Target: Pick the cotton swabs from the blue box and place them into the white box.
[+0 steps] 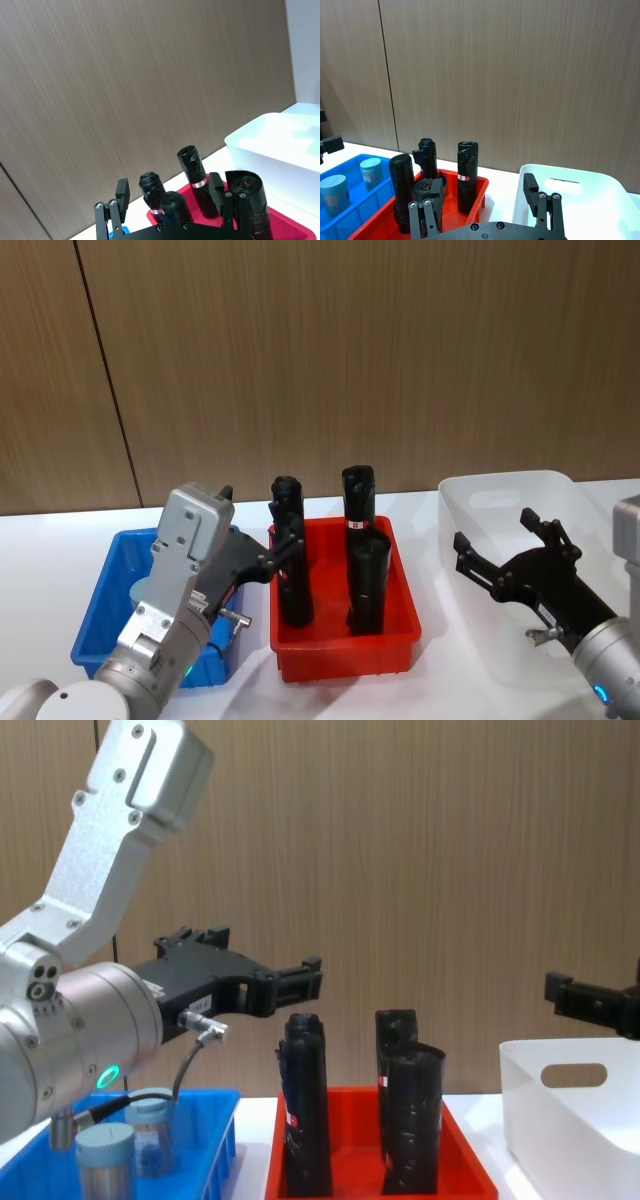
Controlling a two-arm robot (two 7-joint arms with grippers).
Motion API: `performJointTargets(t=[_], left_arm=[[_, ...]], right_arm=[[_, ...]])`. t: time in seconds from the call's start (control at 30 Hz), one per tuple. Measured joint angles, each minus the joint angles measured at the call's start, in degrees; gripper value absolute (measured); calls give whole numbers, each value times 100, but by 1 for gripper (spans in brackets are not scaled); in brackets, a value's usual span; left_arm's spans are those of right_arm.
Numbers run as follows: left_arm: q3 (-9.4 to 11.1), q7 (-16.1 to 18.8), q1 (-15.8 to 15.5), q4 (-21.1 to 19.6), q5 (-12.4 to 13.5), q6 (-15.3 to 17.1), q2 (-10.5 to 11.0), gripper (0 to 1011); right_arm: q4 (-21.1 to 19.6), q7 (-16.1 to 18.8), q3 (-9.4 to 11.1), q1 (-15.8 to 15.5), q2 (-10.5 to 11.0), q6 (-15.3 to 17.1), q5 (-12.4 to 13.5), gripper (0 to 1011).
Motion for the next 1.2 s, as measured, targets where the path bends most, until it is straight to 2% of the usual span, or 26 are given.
performJointTargets(t=[0.4,0.87,1.2], left_arm=[[7,576,125,-305,39,522,-44,1005],[-210,1406,351,-727,-444,1362,42,1005],[-426,1629,479,-758,-812,1833,198,1004]], right_arm=[[0,0,0,0,0,0,0,1002],[0,0,0,0,0,0,0,1001],[0,0,0,0,0,0,0,1002]])
